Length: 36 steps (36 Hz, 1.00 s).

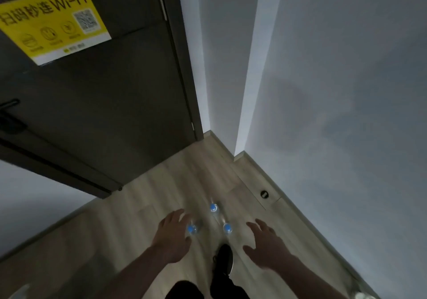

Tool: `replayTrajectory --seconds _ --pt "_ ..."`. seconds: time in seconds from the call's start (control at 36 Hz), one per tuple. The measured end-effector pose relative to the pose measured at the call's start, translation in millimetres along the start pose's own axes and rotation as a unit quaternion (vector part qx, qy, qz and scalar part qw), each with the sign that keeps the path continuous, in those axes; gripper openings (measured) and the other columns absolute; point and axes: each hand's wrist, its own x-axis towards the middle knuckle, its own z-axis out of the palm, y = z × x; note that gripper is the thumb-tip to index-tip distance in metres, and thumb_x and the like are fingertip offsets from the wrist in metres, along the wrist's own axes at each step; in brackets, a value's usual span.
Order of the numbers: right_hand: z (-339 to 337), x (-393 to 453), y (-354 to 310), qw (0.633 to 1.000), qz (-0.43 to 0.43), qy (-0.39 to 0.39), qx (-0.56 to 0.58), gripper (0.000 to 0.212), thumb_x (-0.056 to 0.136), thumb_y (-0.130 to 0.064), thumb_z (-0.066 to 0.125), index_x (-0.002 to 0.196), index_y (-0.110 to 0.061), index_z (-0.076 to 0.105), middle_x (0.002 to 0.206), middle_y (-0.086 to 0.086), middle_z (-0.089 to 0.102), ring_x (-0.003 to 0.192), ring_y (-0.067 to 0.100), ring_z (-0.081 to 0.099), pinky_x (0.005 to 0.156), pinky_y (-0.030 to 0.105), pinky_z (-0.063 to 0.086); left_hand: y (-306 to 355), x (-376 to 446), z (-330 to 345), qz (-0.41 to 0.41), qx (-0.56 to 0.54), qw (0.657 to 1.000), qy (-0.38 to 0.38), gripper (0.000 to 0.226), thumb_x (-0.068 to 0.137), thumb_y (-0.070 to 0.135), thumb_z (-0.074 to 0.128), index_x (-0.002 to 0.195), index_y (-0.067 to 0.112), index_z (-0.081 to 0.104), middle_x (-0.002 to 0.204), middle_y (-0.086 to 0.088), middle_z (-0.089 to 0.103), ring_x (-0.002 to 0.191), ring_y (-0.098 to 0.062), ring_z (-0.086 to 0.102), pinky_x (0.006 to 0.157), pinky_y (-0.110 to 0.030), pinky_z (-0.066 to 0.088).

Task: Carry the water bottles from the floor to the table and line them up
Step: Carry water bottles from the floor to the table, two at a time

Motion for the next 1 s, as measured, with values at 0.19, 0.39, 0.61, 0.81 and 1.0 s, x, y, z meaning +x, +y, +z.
replayTrajectory --seconds 0.19,0.39,0.61,0.81,1.0 --pt "2.1 78.2 2.1 0.999 0.026 -0.018 0.031 0.072 0.092 -0.051 0.054 0.154 -0.032 0.023 0.161 -0.001 0.019 0.139 0.026 0.036 0.109 0.041 0.04 -14.4 86.1 9.5 -0.001 0.028 0.999 -0.037 0.062 0.093 0.039 0.049 0.151 0.032 0.028 0.163 0.0 0.017 0.15 -0.021 0.014 0.117 -0.035 0.022" --pt "29.8 177.2 19.5 0.996 0.064 -0.039 0.04 0.057 0.096 -0.044 0.049 0.149 -0.03 0.032 0.148 -0.003 0.037 0.126 0.021 0.047 0.103 0.035 0.042 -25.5 197.9 58.5 0.016 0.057 0.993 -0.1 0.066 0.093 0.039 0.05 0.154 0.029 0.026 0.161 -0.002 0.021 0.146 -0.023 0.022 0.114 -0.036 0.029" --pt "118.3 301.6 50.9 0.987 0.129 -0.065 0.067 0.052 0.099 -0.036 0.047 0.147 -0.026 0.032 0.141 -0.001 0.043 0.123 0.022 0.05 0.098 0.033 0.044 -37.3 332.0 153.2 0.057 0.091 0.986 -0.128 0.059 0.096 0.037 0.049 0.151 0.03 0.028 0.146 0.003 0.035 0.129 -0.023 0.04 0.104 -0.037 0.04" --pt "220.4 387.6 78.4 0.969 0.198 -0.077 0.125 0.046 0.096 -0.045 0.047 0.137 -0.026 0.038 0.13 -0.001 0.05 0.114 0.024 0.057 0.087 0.034 0.045 -54.1 424.4 257.1 0.093 0.127 0.976 -0.153 0.06 0.098 0.034 0.049 0.151 0.032 0.021 0.14 -0.001 0.039 0.118 -0.026 0.048 0.095 -0.039 0.045" --pt "287.6 451.7 92.8 0.951 0.248 -0.062 0.173 0.039 0.095 -0.042 0.048 0.126 -0.02 0.038 0.115 -0.002 0.06 0.1 0.023 0.064 0.076 0.032 0.043 -68.3 478.0 338.3 0.102 0.137 0.971 -0.166 0.053 0.099 0.041 0.048 0.146 0.028 0.028 0.131 -0.006 0.045 0.111 -0.028 0.054 0.087 -0.039 0.046"
